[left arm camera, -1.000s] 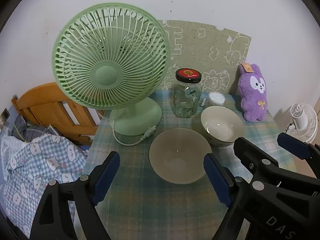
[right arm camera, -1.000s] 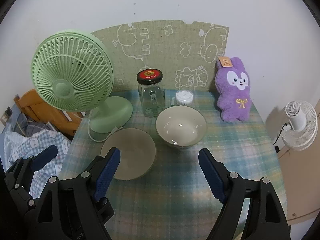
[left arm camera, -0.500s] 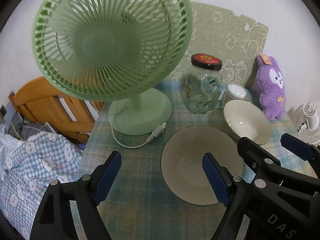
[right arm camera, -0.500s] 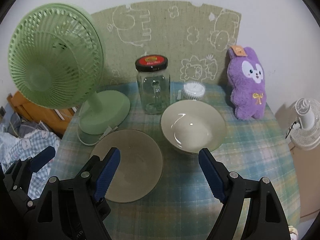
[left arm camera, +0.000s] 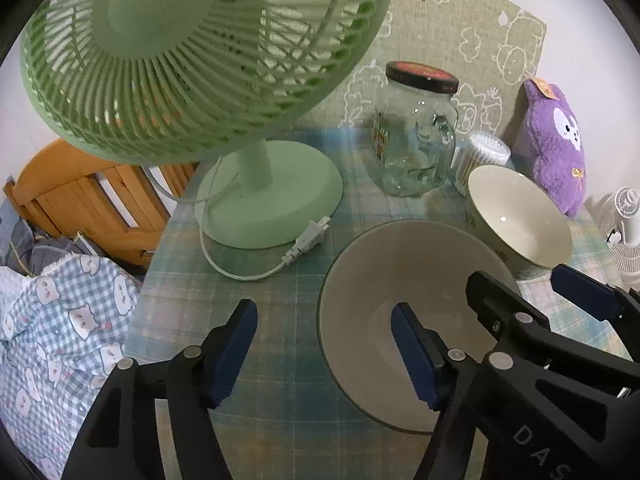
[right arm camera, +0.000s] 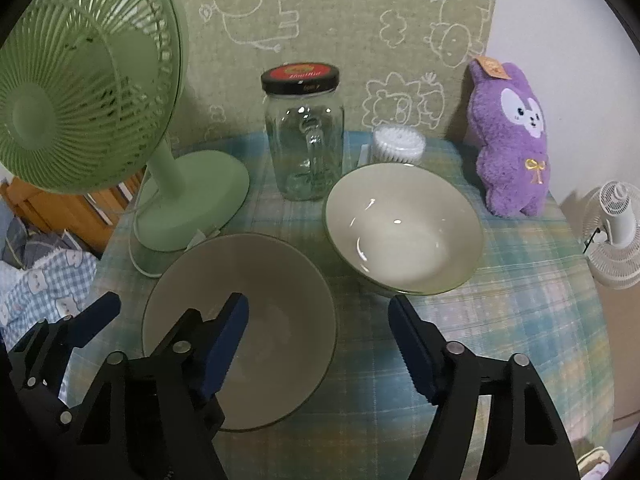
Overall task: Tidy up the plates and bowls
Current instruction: 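Grasp the rim of the second grey-beige bowl with both grippers, then lift the second grey-beige bowl and carry it toward the first grey bowl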
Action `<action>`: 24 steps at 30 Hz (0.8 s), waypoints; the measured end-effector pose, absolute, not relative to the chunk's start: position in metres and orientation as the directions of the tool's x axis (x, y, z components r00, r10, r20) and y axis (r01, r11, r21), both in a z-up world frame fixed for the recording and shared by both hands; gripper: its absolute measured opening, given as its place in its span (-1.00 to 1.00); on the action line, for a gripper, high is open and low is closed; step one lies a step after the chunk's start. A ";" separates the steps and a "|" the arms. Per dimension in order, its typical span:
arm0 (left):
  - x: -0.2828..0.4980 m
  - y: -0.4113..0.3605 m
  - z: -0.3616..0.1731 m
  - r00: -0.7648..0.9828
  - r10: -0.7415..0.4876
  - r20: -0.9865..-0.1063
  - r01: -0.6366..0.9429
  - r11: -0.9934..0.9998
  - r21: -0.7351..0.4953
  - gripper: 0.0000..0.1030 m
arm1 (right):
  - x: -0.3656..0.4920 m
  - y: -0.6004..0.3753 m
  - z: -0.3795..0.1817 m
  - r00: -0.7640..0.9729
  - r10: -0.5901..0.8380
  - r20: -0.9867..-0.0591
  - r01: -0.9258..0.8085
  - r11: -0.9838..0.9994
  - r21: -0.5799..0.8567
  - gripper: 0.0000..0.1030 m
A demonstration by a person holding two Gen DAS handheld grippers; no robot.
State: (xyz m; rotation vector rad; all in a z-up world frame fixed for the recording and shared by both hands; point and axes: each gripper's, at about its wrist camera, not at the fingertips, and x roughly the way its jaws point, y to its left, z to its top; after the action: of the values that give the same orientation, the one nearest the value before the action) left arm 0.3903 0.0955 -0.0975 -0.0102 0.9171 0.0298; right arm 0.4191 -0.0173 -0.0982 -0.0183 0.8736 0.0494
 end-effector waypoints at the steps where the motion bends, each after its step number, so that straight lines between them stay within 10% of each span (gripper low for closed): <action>1: 0.391 0.095 -0.100 0.606 0.016 -0.795 -0.028 1.000 -0.001 0.27 | 0.420 -0.016 -0.100 0.640 0.035 -0.768 -0.053 0.999 0.002 0.40; 24: 0.404 0.091 -0.126 0.540 0.006 -0.842 0.004 1.000 0.010 -0.59 | 0.445 -0.011 -0.133 0.575 0.044 -0.817 -0.043 0.999 0.023 -0.34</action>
State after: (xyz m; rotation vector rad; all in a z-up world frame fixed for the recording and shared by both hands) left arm 0.4042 0.0914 -0.1261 0.0110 1.0006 0.0014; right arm 0.4446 -0.0114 -0.1329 0.0008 0.9565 0.0510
